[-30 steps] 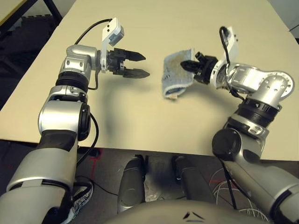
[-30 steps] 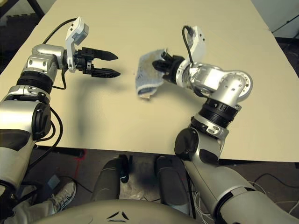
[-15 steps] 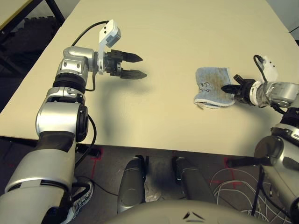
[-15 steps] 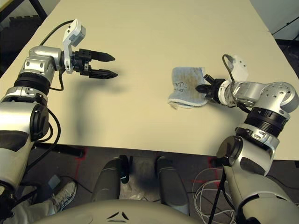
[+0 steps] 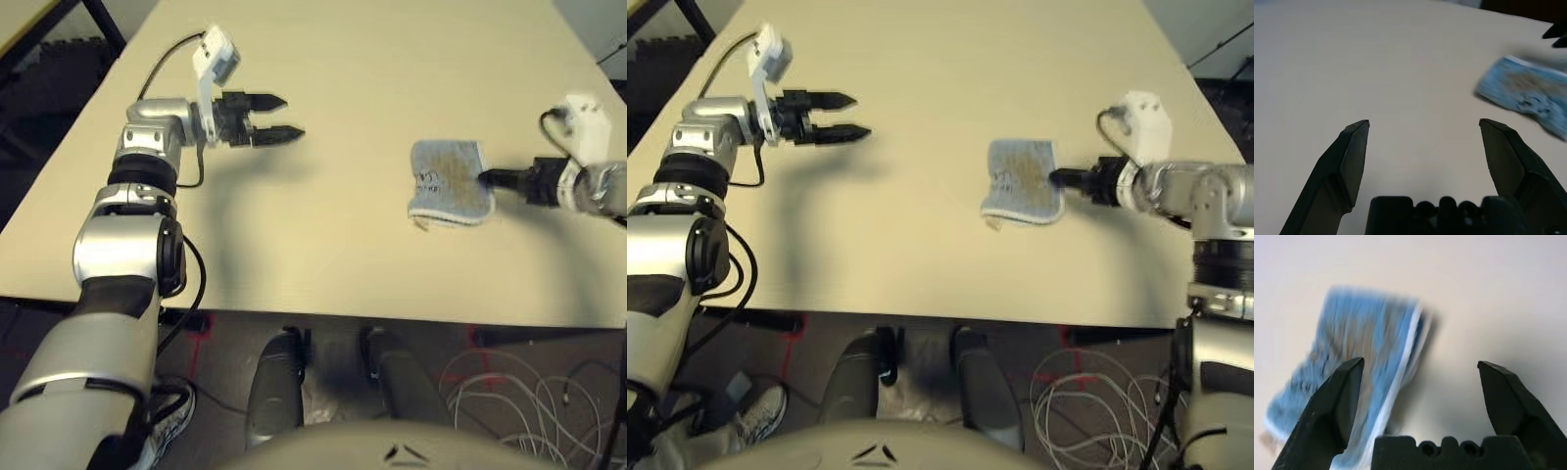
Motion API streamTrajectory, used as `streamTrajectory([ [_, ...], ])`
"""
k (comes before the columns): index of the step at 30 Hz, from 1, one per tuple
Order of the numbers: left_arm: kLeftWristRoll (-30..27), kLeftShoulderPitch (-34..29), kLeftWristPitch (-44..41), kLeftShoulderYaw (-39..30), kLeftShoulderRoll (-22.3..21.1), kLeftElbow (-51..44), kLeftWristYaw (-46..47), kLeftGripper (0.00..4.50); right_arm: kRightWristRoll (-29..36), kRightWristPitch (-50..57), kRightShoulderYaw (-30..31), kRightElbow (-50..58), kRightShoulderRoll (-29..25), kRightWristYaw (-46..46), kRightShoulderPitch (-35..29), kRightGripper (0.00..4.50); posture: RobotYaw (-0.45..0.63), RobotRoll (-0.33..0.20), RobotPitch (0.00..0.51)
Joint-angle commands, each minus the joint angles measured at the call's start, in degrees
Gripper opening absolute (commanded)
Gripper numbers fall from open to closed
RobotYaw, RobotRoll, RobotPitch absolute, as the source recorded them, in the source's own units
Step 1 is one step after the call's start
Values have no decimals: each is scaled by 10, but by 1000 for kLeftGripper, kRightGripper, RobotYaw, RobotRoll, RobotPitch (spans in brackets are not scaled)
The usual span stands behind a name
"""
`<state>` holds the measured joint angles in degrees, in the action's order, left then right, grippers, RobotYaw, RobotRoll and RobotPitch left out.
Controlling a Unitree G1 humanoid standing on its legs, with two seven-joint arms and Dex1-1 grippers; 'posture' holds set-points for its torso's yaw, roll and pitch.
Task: Wipe the water off the table with a rag.
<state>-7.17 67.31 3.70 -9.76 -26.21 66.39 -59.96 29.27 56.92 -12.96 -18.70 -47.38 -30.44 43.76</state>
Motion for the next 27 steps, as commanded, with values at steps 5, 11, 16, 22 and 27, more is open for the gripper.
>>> streamTrajectory([
  [5,-20,-64,104,-66,24,39,232,4500,-99,-368,-46,-242,74,62,7,4485,-47,0,172],
  [11,-10,-80,136,-74,25,63,343,4500,-145,-574,-43,-400,110,72,24,4485,-45,0,181],
  [16,1,-95,151,-71,20,71,408,4500,-159,-635,-42,-460,120,68,32,4485,-61,0,196],
  [22,9,-110,151,-71,23,76,449,4500,-163,-663,-50,-489,116,63,26,4485,-90,0,191],
  [27,6,-115,153,-75,32,75,464,4500,-160,-670,-57,-489,107,64,15,4485,-110,0,179],
])
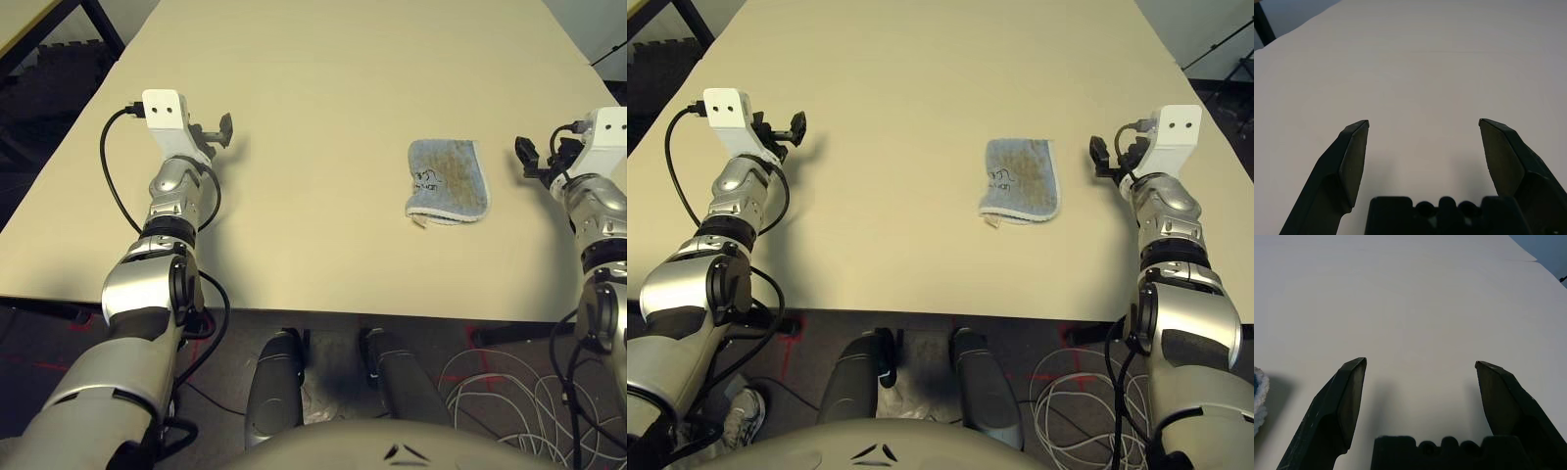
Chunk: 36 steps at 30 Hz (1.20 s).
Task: Wipe the water off the table with a rag.
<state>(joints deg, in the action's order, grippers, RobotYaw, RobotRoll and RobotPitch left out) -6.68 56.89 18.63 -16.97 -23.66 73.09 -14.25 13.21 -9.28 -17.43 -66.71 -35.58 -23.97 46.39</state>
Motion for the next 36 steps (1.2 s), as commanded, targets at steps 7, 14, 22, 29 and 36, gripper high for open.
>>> streamTrajectory([
  [7,4,-6,4,0,11,10,6,4500,-2,-8,-20,-2,-20,-3,-14,4485,-147,0,176],
  [14,7,-4,4,5,28,10,1,4500,-1,-10,-21,5,-20,-3,-20,4485,-165,0,163],
  [22,10,5,10,8,30,10,-9,4500,-5,-10,-19,1,-21,1,-6,4485,-163,0,129],
  [29,8,-1,11,4,35,11,-5,4500,-9,-12,-16,2,-8,7,-4,4485,-173,0,108],
  [36,9,2,9,5,34,12,-7,4500,-10,-14,-16,2,-2,8,-1,4485,-193,0,92],
])
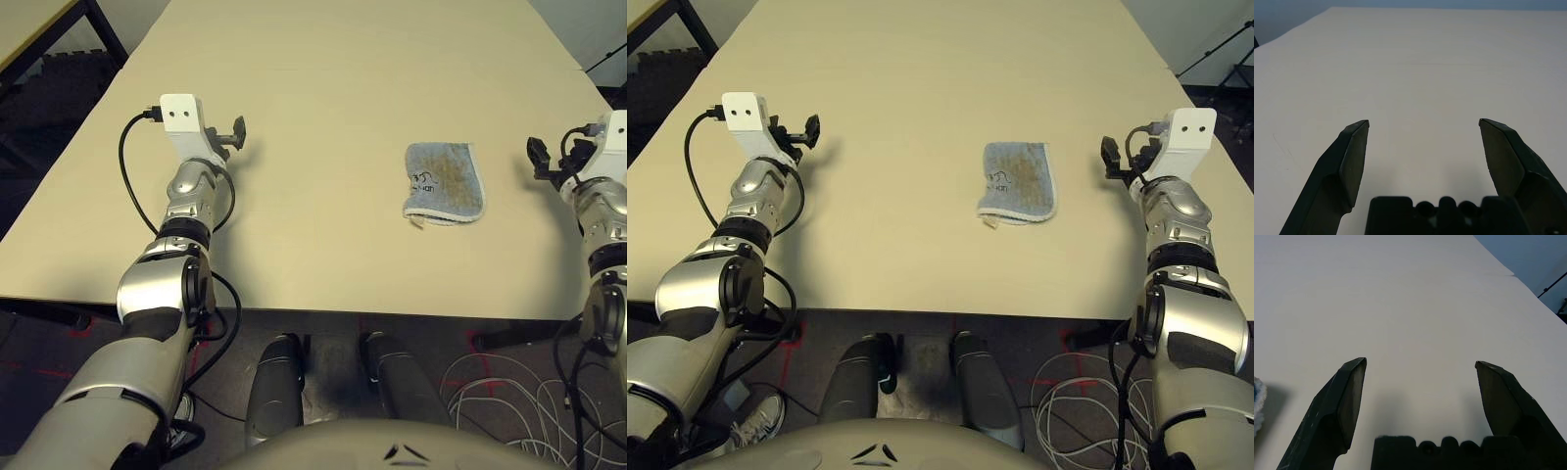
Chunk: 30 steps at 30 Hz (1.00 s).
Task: Wipe the water off the table with a rag.
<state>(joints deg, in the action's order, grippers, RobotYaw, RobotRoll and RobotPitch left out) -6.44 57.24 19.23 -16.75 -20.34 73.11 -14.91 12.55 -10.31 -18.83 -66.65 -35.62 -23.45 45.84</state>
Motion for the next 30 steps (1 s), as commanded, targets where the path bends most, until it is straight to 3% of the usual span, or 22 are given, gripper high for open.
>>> streamTrajectory([
  [1,7,-2,3,3,0,12,0,4500,-3,-4,-2,1,-1,3,5,4485,-193,0,92],
  [12,10,0,2,6,8,13,4,4500,-9,-5,0,-6,-7,4,13,4485,-253,0,91],
  [30,14,6,1,10,10,8,-10,4500,-15,-6,-1,-10,-7,1,5,4485,-252,0,122],
])
